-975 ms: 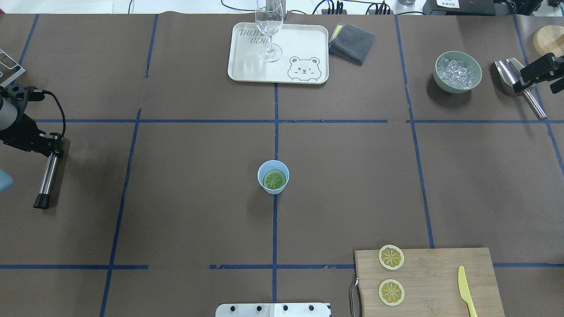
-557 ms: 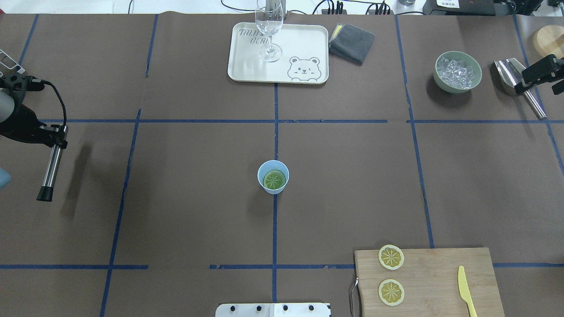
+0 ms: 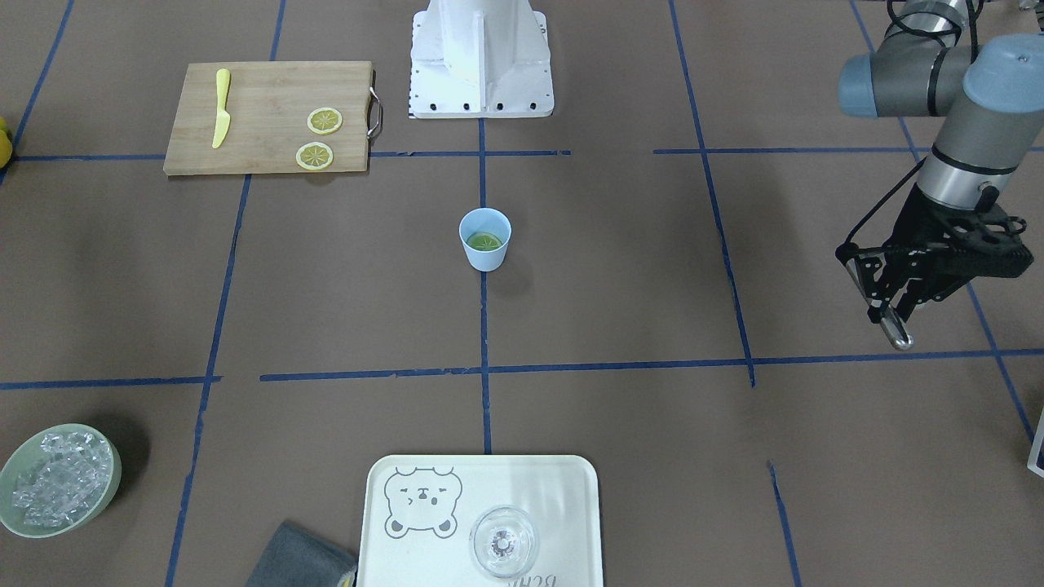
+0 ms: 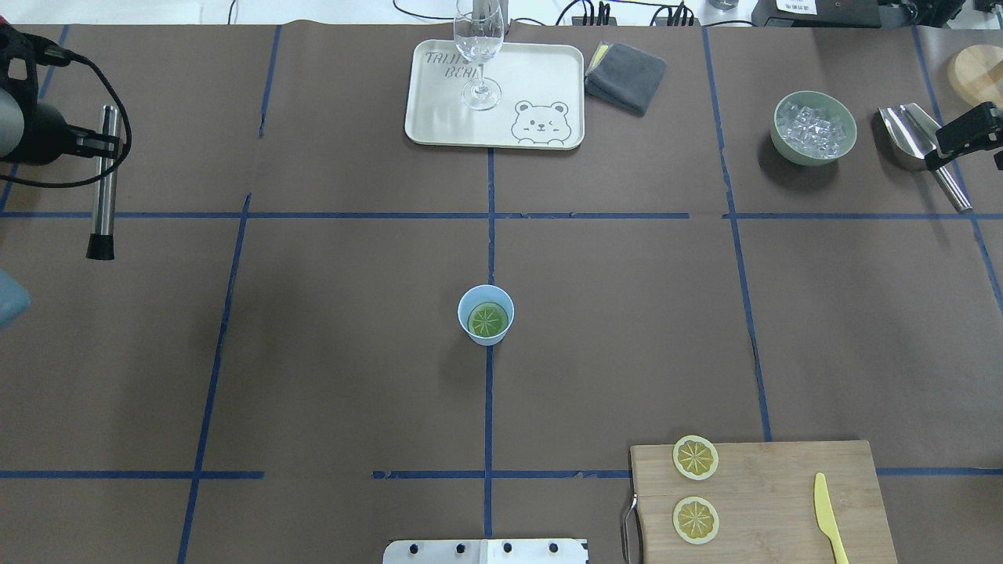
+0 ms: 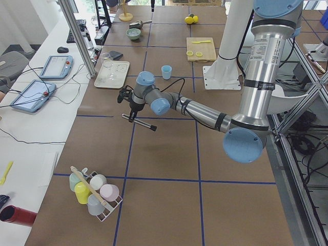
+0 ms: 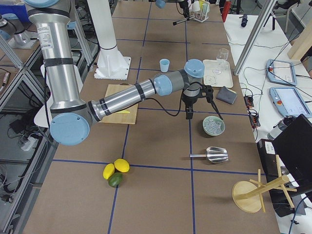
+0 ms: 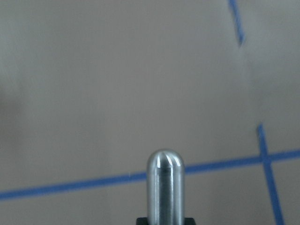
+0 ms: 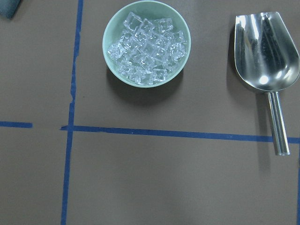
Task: Squeeze lemon into cup
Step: 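Lift the muddler upright with the left gripper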
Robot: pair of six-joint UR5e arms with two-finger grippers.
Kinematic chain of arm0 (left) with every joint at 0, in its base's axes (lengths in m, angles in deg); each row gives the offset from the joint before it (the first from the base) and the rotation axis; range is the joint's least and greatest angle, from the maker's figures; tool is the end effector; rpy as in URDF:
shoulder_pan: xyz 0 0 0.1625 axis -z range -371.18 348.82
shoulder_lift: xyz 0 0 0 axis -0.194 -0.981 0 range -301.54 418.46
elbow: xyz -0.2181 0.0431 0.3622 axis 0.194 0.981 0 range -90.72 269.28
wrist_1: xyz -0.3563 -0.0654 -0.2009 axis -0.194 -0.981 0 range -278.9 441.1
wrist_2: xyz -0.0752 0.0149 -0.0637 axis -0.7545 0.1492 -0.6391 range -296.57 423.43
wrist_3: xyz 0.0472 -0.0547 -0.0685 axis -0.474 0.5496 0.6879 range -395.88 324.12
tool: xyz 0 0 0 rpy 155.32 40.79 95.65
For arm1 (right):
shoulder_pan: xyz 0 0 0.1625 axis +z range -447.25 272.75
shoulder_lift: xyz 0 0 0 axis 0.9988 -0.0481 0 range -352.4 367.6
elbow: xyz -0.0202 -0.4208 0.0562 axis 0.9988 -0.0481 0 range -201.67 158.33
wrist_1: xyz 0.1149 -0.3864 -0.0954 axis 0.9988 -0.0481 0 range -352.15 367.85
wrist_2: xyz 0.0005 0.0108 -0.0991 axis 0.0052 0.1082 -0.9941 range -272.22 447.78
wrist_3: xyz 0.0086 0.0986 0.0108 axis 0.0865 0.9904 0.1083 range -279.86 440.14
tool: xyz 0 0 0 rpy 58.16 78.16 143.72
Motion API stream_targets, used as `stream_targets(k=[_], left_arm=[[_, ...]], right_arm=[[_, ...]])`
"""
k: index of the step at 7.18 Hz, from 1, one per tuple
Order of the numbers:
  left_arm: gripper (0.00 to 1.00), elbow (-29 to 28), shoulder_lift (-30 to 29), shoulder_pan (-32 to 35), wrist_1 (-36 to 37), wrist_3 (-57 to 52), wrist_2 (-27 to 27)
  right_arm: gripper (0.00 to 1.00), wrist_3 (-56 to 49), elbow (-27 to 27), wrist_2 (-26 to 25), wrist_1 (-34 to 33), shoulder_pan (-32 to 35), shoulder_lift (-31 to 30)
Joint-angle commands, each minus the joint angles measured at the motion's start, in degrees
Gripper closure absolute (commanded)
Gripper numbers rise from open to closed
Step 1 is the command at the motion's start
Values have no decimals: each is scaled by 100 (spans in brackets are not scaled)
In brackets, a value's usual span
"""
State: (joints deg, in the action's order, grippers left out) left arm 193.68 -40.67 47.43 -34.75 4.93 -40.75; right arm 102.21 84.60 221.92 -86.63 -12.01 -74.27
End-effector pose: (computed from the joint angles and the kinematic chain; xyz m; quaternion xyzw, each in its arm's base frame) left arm 0.2014 -0.5392 0.4127 0.2688 0.3349 -0.0227 0.9028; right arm -0.0745 -0.5340 0.4544 0.0351 -0.4017 -0.0068 0.9151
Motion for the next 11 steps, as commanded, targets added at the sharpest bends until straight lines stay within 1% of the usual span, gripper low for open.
stream_targets(k=[1, 3, 4, 5, 6, 7, 8, 9, 10, 11], left_arm=[[100, 649, -254, -190, -34, 948, 896], [100, 1265, -264, -1206, -43, 1218, 2684], [100, 1311, -473, -1621, -34, 1358, 3275], [100, 1294, -693, -1903, -34, 1333, 3629], [100, 1250, -913, -1967, -34, 1298, 3642], [100, 1250, -1010, -1976, -34, 1289, 3650], [100, 1223, -1090, -2037, -43, 1298, 3816], [100, 1101, -1247, -2220, -69, 1368, 4139], [100, 1048, -1371, -2405, -452, 1386, 4282], [100, 943, -1372, -2485, -1100, 1377, 4283]], right_arm=[[0, -9, 43, -11, 0, 0, -75], [0, -9, 96, -2, 0, 0, -75], [0, -9, 157, -2, 0, 0, -75], [0, 0, 166, 16, 0, 0, -75], [0, 0, 166, 16, 0, 0, -84], [0, 0, 158, 16, 0, 0, -84], [0, -9, 157, 16, 0, 0, -84], [0, -9, 166, 16, 0, 0, -84], [0, -18, 158, -2, 0, 9, -93], [0, -18, 131, -63, 9, 44, -171]])
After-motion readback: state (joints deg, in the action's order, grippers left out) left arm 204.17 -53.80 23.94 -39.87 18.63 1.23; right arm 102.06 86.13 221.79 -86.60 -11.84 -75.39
